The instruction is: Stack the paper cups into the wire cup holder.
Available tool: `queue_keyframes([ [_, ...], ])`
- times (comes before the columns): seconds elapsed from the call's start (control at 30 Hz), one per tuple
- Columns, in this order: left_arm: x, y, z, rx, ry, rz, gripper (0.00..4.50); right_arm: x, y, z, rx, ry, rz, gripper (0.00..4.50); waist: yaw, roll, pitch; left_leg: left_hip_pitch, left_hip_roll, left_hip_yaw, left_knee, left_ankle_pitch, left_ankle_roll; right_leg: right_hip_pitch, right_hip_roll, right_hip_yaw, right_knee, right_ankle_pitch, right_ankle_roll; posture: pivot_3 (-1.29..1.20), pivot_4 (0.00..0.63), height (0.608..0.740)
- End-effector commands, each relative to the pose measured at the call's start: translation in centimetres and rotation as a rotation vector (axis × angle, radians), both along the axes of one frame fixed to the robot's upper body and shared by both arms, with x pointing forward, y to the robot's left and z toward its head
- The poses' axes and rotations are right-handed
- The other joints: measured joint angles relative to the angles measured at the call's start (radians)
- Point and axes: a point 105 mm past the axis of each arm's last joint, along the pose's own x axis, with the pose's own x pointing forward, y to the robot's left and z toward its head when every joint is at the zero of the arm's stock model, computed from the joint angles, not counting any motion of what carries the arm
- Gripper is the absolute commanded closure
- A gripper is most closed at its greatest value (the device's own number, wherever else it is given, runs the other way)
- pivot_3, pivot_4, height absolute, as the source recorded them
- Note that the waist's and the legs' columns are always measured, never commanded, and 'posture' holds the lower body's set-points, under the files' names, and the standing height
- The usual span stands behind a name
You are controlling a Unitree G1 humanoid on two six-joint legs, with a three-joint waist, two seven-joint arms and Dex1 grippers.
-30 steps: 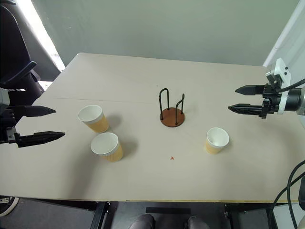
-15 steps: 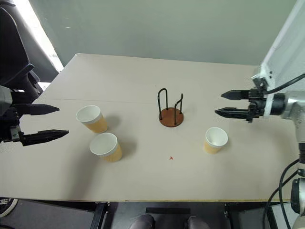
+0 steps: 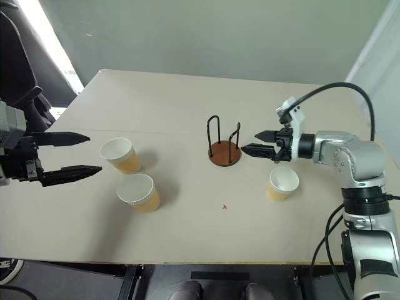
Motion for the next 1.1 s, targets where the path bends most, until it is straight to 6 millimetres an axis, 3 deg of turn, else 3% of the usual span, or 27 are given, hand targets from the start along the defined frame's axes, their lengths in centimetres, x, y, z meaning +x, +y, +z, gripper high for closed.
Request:
queue_keyframes([
  [0.03, -0.6, -1.8, 1.1, -0.024, -0.043, -0.058, 0.05, 0.4, 0.4, 0.5, 0.002, -0.006, -0.02, 0.31, 0.001, 0.0, 0.0, 0.0, 0.0, 0.0, 0.0, 0.0, 0.0, 0.0, 0.0, 0.0, 0.0, 0.0, 0.0, 0.0, 0.15, 0.74],
  [0.33, -0.6, -2.6, 0.1, -0.014, -0.027, -0.047, 0.05, 2.0, 2.7, -0.7, 0.035, 0.014, -0.043, 0.31, -0.003, 0.0, 0.0, 0.0, 0.002, 0.001, -0.001, 0.0, -0.002, -0.003, 0.002, 0.001, 0.001, 0.0, 0.0, 0.0, 0.15, 0.74],
  [0.53, -0.9, -2.9, 0.3, -0.016, -0.035, -0.039, 0.05, 4.0, 4.1, -1.3, 0.077, 0.022, -0.084, 0.31, -0.004, 0.0, 0.0, 0.0, 0.002, 0.001, -0.001, 0.001, -0.003, -0.005, 0.002, 0.001, 0.002, 0.001, -0.001, 0.0, 0.15, 0.74],
  [0.93, -1.6, -2.5, 0.5, -0.009, -0.041, -0.006, 0.05, 4.6, 7.1, -1.0, 0.117, -0.01, -0.027, 0.31, -0.002, 0.0, 0.0, -0.002, 0.003, 0.001, -0.001, 0.0, -0.004, -0.005, 0.002, 0.0, 0.003, 0.001, -0.003, 0.0, 0.15, 0.74],
  [1.1, -1.7, -2.5, 0.4, -0.009, -0.04, 0.0, 0.0, 4.8, 7.4, -0.8, 0.122, -0.027, -0.028, 1.89, -0.002, 0.0, 0.0, -0.002, 0.003, 0.001, -0.001, 0.0, -0.005, -0.005, 0.002, 0.0, 0.003, 0.001, -0.003, 0.0, 0.15, 0.74],
])
